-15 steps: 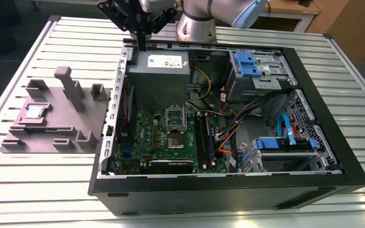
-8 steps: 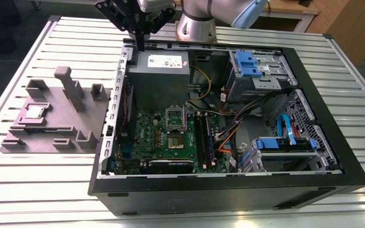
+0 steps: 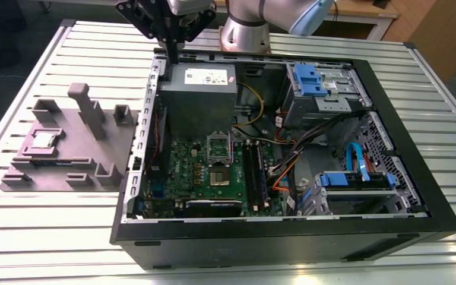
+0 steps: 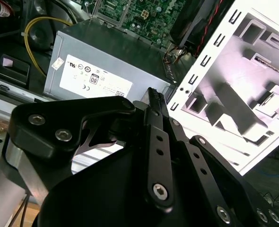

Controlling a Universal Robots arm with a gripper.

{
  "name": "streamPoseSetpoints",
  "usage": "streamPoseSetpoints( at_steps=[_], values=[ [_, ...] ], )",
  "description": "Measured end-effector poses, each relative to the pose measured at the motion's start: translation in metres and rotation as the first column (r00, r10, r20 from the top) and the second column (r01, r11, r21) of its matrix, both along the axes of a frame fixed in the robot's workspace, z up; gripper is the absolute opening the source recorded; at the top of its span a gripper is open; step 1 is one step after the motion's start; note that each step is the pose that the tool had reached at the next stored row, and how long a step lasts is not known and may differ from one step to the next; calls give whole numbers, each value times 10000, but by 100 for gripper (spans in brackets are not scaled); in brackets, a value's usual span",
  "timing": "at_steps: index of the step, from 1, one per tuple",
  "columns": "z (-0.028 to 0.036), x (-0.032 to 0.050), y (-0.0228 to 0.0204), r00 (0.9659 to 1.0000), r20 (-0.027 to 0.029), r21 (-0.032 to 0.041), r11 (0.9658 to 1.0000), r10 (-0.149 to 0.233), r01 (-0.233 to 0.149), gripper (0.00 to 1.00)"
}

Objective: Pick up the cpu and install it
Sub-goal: 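Reach for the cpu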

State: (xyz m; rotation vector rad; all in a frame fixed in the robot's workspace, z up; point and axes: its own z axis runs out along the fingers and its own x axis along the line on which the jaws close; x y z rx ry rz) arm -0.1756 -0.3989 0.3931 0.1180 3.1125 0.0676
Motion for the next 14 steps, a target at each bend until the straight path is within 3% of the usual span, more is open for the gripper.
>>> streamPoseSetpoints(
  at_steps=[14],
  values=[
    [0, -38, 0, 10000, 0, 0, 10000, 0, 0, 10]
  ],
)
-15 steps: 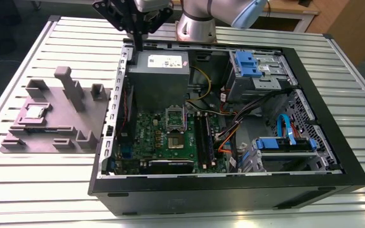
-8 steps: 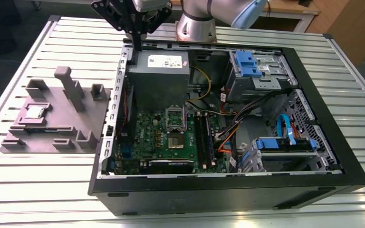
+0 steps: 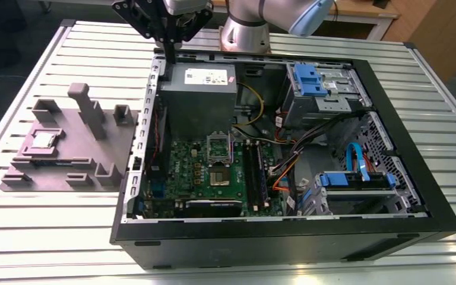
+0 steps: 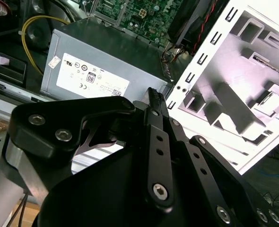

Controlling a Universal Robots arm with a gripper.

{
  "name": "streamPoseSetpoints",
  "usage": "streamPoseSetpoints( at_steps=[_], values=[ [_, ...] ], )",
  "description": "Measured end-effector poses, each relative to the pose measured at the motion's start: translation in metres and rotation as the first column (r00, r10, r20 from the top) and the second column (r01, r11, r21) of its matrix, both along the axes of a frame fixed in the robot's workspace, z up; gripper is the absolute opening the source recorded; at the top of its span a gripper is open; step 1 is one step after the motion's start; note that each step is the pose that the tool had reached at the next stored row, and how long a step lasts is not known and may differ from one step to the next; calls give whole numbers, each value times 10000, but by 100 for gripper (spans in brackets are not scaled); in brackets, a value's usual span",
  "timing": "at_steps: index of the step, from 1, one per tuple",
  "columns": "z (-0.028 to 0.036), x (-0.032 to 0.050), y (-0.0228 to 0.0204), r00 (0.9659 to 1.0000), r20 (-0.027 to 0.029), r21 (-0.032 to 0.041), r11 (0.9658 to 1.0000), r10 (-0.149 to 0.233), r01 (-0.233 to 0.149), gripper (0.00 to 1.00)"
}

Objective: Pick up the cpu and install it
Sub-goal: 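Reach for the cpu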

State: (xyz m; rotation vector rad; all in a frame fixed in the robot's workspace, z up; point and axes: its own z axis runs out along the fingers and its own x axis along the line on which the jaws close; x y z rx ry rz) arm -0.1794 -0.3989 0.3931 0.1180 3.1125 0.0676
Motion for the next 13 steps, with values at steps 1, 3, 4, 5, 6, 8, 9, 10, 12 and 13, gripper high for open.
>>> streamPoseSetpoints(
  at_steps=[1, 3, 4, 5, 6, 8, 9, 10, 12, 13],
  values=[
    [0, -2, 0, 10000, 0, 0, 10000, 0, 0, 10],
    [0, -12, 0, 10000, 0, 0, 10000, 0, 0, 10],
    [0, -13, 0, 10000, 1, 0, 10000, 0, 0, 10],
    [0, -15, 0, 10000, 0, 0, 10000, 0, 0, 10],
    [0, -17, 0, 10000, 0, 0, 10000, 0, 0, 10],
    [0, -37, 0, 10000, 0, 0, 10000, 0, 0, 10],
    [0, -49, 0, 10000, 0, 0, 10000, -1, 1, 10],
    [0, -50, 0, 10000, 0, 1, 10000, 0, 0, 10],
    [0, -55, 0, 10000, 0, 1, 10000, -1, 1, 10],
    [0, -57, 0, 10000, 0, 0, 10000, -1, 1, 10]
  ],
)
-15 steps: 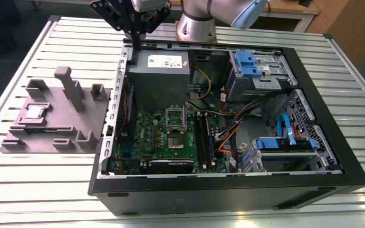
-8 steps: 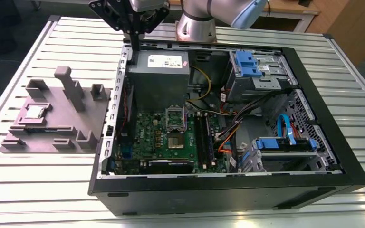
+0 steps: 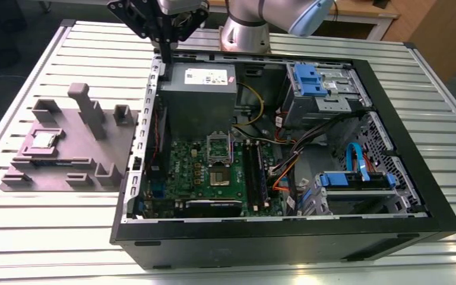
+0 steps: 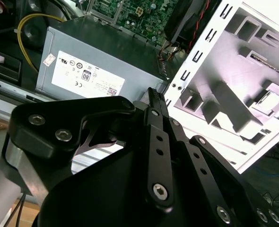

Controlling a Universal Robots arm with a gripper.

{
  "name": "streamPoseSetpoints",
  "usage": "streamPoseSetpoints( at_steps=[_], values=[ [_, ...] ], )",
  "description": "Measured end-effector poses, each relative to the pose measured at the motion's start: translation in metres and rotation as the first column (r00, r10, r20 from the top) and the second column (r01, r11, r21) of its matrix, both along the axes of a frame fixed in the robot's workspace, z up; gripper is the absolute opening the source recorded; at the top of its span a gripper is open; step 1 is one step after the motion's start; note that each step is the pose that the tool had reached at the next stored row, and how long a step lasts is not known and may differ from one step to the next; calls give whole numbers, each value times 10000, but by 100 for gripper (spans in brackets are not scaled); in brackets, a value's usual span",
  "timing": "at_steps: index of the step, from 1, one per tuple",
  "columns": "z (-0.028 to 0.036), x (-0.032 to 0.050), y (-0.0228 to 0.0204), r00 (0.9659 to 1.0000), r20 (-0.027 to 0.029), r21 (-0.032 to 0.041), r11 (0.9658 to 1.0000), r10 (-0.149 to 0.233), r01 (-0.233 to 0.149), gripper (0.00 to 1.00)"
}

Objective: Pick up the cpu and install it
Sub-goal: 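Reach for the cpu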

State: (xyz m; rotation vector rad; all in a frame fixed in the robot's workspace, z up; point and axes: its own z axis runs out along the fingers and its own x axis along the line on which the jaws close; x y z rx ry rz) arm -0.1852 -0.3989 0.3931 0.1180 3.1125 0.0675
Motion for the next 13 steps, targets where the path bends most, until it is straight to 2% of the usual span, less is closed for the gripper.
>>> streamPoseSetpoints(
  at_steps=[13],
  values=[
    [0, -44, 0, 10000, 0, 0, 10000, 1, -1, 10]
  ],
)
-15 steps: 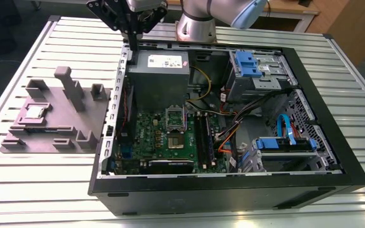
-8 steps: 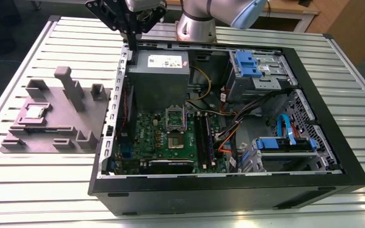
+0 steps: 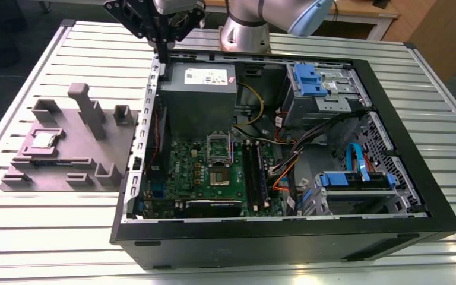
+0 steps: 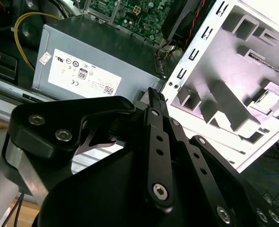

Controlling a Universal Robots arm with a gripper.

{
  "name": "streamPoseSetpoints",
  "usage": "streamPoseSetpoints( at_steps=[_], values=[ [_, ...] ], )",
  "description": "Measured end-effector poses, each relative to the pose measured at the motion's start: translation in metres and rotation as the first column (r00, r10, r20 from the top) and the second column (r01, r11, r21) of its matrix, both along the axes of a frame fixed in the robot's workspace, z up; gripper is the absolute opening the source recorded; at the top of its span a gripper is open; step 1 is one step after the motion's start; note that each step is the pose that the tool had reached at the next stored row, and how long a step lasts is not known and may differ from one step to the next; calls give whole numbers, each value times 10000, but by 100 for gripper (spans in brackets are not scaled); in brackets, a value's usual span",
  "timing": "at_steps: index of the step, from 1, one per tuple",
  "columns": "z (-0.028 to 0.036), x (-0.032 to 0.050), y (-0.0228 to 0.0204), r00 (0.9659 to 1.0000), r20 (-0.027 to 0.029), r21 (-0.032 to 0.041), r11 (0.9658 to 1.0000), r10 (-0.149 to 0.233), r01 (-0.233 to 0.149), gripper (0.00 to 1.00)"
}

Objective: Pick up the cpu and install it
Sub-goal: 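Reach for the cpu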

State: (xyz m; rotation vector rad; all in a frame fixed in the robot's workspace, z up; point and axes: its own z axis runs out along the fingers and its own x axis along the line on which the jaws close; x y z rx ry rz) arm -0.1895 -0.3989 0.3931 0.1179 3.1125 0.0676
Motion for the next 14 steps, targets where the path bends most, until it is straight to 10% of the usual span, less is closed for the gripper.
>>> streamPoseSetpoints(
  at_steps=[14],
  values=[
    [0, -58, 0, 10000, 0, 1, 10000, 0, 0, 10]
  ],
)
